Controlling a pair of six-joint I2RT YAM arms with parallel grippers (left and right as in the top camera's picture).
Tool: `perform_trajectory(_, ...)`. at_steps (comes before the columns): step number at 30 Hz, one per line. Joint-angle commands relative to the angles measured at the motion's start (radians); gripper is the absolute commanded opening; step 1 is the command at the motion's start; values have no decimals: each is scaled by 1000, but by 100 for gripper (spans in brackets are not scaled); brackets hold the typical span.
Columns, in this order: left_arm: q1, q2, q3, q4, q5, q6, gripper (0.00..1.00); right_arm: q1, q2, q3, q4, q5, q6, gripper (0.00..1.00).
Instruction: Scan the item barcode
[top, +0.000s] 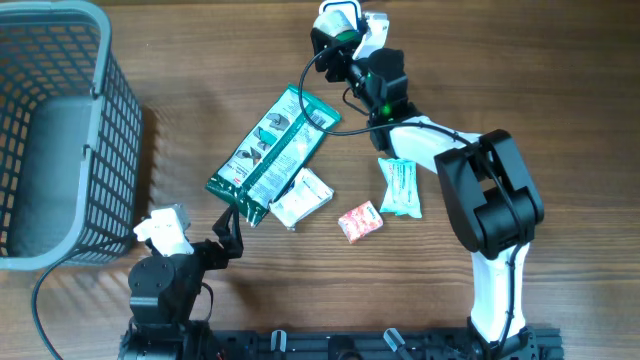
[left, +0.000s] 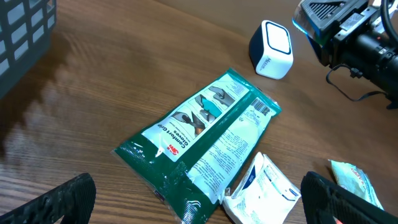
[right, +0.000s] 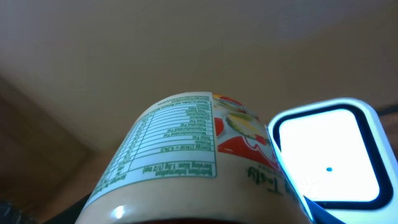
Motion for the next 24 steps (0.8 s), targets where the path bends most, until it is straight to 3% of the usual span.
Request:
perform_trajectory(1, 5, -3, -5, 2, -13, -9, 100, -10, 8, 37, 19, 79, -65, 53)
perform_trajectory(7, 5, -3, -5, 2, -13, -9, 100, -11, 85, 121, 35, 98, -61, 54)
perform_trajectory(12, 5, -3, -5, 2, -13, -9, 100, -11, 193, 295, -73, 79, -28, 55)
perform_trajectory(20, 5, -3, -5, 2, -13, -9, 100, -49, 175, 330, -128, 50, -54, 50)
perform_trajectory(24, 5, -3, -5, 2, -13, -9, 100, -112, 105, 330, -247, 30, -54, 48)
